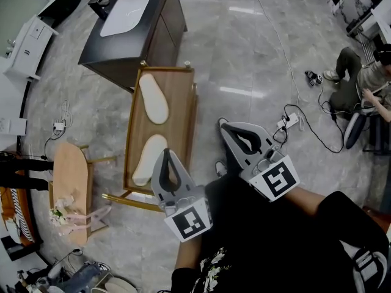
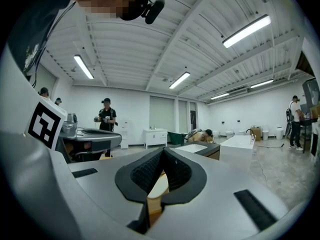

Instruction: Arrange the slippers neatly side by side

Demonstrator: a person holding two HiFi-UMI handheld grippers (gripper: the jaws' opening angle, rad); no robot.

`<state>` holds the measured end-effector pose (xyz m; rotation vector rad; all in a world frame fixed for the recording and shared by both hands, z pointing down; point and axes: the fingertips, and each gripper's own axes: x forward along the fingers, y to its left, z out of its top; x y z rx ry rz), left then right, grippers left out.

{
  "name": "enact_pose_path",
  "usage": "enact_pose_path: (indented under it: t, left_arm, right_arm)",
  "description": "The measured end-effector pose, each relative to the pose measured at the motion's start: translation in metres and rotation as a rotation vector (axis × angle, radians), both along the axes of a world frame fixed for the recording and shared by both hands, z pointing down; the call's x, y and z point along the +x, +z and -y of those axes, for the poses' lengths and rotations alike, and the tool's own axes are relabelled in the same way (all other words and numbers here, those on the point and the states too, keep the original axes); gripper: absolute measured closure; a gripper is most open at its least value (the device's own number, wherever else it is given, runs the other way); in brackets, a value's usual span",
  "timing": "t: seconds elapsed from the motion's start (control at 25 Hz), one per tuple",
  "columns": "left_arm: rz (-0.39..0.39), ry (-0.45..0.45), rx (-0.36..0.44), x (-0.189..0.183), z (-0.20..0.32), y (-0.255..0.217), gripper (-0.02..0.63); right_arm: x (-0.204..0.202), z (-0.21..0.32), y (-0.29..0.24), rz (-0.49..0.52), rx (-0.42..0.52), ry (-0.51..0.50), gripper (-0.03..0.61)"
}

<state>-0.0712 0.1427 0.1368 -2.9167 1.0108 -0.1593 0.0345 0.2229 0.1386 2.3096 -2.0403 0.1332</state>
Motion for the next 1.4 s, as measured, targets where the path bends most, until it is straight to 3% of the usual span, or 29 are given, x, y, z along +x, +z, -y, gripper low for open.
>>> enact_pose_path:
  t: [0.68, 0.96, 1.4]
  left_arm:
    - [0.074, -0.195, -0.031, 0.017, 0.070, 0.007, 0.612]
    - [0.109, -0.267, -0.009, 0.028, 0.099, 0.000, 0.612]
    - [0.087, -0.416, -0.005, 0.036, 0.134, -0.009, 0.612]
  right_arm:
    - [0.041, 0.091, 0.016, -0.028, -0.068, -0.191, 0.580]
    - [0.053, 0.132, 0.016, -0.006, -0.045, -0.278, 0.580]
    - [0.059, 0.193, 0.013, -0.043, -0.026, -0.478, 0.580]
